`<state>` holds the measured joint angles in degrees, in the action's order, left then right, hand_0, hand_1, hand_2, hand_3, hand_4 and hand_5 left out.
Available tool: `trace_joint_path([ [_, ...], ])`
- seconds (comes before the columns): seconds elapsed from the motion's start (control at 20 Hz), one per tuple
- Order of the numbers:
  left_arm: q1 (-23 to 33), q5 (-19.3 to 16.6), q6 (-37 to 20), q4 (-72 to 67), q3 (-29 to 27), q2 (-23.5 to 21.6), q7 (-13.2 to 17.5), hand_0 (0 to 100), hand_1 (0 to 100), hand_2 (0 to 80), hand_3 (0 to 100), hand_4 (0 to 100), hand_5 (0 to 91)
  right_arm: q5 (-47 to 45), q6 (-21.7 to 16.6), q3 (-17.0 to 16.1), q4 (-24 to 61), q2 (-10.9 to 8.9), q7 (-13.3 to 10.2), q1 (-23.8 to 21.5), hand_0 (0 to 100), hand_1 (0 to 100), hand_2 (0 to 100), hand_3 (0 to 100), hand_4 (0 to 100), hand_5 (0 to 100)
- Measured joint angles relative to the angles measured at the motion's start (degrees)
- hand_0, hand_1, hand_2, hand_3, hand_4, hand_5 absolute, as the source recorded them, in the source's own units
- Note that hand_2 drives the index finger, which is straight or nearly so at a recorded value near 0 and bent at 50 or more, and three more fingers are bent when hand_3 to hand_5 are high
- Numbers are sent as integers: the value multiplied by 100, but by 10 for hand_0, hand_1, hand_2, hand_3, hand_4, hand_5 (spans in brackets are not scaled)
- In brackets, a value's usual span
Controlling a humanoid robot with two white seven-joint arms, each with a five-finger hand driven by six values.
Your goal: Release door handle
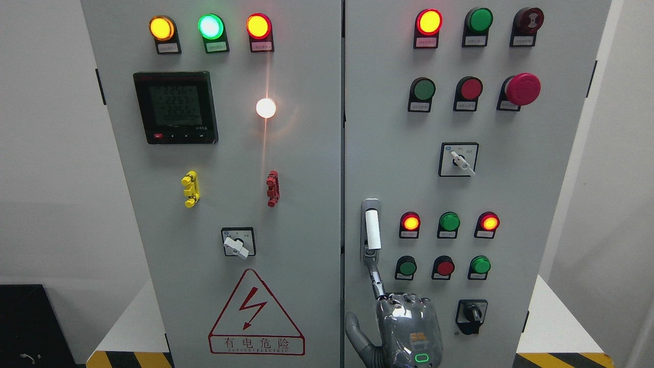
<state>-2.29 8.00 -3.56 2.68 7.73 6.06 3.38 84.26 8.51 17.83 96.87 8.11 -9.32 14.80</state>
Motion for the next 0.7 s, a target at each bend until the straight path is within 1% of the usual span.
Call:
trace_joint_path([
  [0.3, 0, 0, 1, 0, 0, 0, 0, 120, 556, 0, 0, 0, 0, 13, -14, -2, 77, 0, 37, 5, 490, 301, 141, 1000, 1000, 1000],
  [0.4, 0, 0, 1, 0, 0, 0, 0, 120, 556, 0, 0, 0, 0, 16, -14, -2, 99, 0, 30, 5, 490, 301, 219, 1000, 1000, 1000],
  [0.55, 0, 0, 5, 0, 0, 0, 0, 120, 556, 0, 0, 0, 0, 18, -14, -1, 131, 0, -3, 5, 490, 301, 296, 1000, 1000, 1000],
  [0.7, 0, 0, 15, 0, 0, 0, 0, 120, 556, 0, 0, 0, 0, 19, -14, -1, 156, 0, -18, 5, 491, 301, 316, 1000, 1000, 1000],
])
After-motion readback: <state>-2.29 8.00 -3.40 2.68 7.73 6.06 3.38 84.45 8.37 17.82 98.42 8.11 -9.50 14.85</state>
